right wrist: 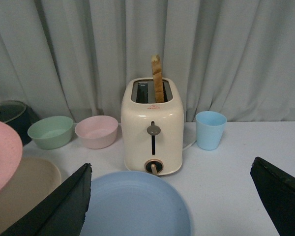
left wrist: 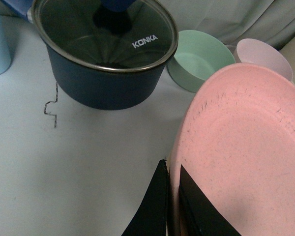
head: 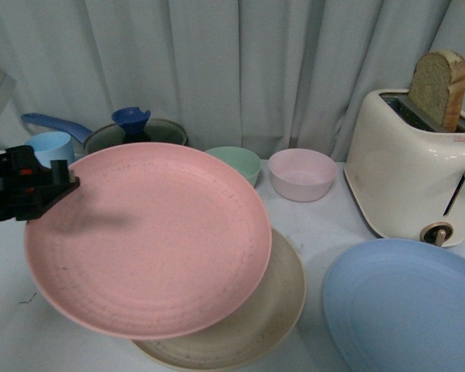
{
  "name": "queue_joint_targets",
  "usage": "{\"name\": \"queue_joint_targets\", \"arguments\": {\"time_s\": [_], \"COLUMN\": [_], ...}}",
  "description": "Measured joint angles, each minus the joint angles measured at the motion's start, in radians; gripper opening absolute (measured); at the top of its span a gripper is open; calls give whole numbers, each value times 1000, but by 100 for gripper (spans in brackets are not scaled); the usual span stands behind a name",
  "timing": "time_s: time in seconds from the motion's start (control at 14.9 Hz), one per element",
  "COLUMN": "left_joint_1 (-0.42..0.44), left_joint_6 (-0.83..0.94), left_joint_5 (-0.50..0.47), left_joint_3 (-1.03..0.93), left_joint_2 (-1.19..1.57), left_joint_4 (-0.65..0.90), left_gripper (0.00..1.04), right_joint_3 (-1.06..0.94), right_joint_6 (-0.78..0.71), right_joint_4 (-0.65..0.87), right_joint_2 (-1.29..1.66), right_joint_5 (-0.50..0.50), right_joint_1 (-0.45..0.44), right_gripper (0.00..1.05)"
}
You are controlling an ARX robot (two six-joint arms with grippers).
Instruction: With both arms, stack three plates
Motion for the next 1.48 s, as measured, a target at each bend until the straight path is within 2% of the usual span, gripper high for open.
{"name": "queue_joint_targets", "arguments": {"time_s": [0.27, 0.67, 0.94, 1.34, 1.41, 1.48], "left_joint_1": [-25, -108, -108, -121, -123, -123], "left_joint_6": [-23, -75, -101, -154, -156, -171], "left_joint_5": [-13, -65, -109, -112, -105, -98], "left_joint_3": [31, 71, 76, 83, 83, 83], "left_joint_2": [30, 185, 272, 321, 324, 325], "left_joint_4": [10, 76, 117, 181, 170, 176], "left_gripper": [3, 3, 3, 3, 7, 18], "right_joint_3": [0, 0, 0, 0, 0, 0], "right_joint_6": [0, 0, 0, 0, 0, 0], "right_joint_4": [0, 0, 0, 0, 0, 0], "right_joint_2": [0, 0, 0, 0, 0, 0], "right_joint_5": [0, 0, 0, 0, 0, 0], "right_joint_1": [0, 0, 0, 0, 0, 0], "right_gripper": [98, 98, 98, 98, 98, 98]}}
